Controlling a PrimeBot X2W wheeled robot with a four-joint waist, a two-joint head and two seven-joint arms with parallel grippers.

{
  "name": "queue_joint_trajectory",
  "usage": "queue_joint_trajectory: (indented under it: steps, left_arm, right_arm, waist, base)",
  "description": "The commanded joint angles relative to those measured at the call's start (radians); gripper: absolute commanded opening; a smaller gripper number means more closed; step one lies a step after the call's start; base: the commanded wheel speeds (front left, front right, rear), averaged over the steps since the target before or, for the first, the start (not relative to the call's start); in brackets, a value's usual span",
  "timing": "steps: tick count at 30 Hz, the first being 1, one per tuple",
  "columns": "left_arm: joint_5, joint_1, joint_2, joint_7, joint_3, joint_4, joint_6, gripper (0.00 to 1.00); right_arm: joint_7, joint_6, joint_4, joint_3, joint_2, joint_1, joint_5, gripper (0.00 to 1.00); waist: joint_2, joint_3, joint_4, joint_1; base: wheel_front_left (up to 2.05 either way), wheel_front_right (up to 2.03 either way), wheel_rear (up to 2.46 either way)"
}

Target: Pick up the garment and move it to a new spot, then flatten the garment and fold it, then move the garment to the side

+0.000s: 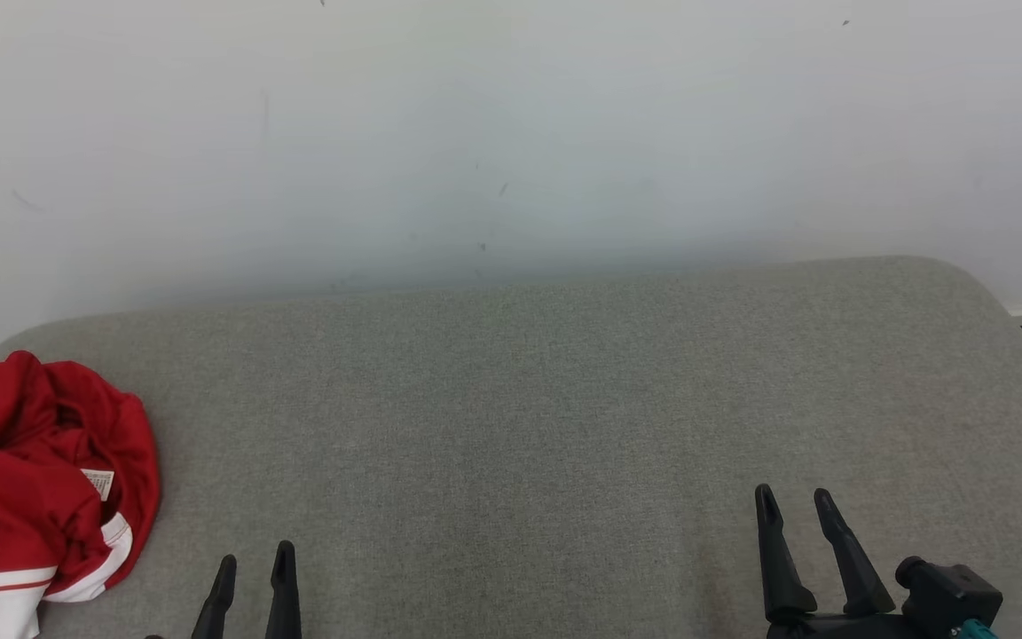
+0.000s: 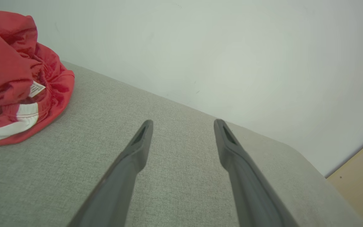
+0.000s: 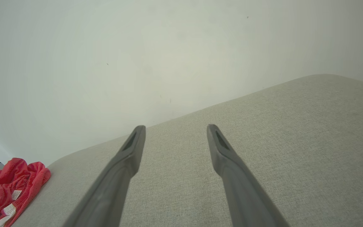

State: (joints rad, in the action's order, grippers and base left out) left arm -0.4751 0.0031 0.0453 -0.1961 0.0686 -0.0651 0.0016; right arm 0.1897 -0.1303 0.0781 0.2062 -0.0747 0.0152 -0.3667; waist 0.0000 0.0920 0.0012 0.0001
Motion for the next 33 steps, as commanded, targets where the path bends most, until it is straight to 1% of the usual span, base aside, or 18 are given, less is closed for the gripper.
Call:
queue_joint_trajectory:
  steps: [1,12,21,30,33]
  left_arm:
    - [0.032,0.006,0.006,-0.012,0.003,0.011,0.003,1.0]
    - [0.133,0.017,0.007,-0.032,0.014,0.022,0.024,1.0]
    - [0.196,0.018,0.007,-0.047,0.021,0.029,0.034,1.0]
    - [0.276,0.025,0.007,-0.062,0.032,0.059,0.052,1.0]
    - [0.298,0.031,0.006,-0.068,0.039,0.052,0.049,1.0]
  right_arm:
    - [0.011,-0.001,-0.013,0.009,-0.008,0.006,0.029,1.0]
    - [0.034,-0.001,-0.028,0.048,-0.012,0.014,0.108,1.0]
    - [0.051,-0.001,-0.037,0.072,-0.015,0.02,0.161,1.0]
    - [0.068,-0.001,-0.042,0.075,-0.013,0.031,0.219,1.0]
    - [0.075,-0.001,-0.039,0.073,-0.009,0.036,0.238,1.0]
  waist:
    - [0.0,-0.001,0.001,-0.0001]
    - [0.0,0.005,0.002,-0.0001]
    - [0.0,0.013,0.001,-0.0001]
    - [0.0,0.015,0.006,-0.0001]
    - [0.0,0.016,0.006,-0.0001]
  base:
    - [0.0,0.0,0.0]
    - [0.0,0.0,0.0]
    - [0.0,0.0,0.0]
    - [0.0,0.0,0.0]
    - [0.0,0.0,0.0]
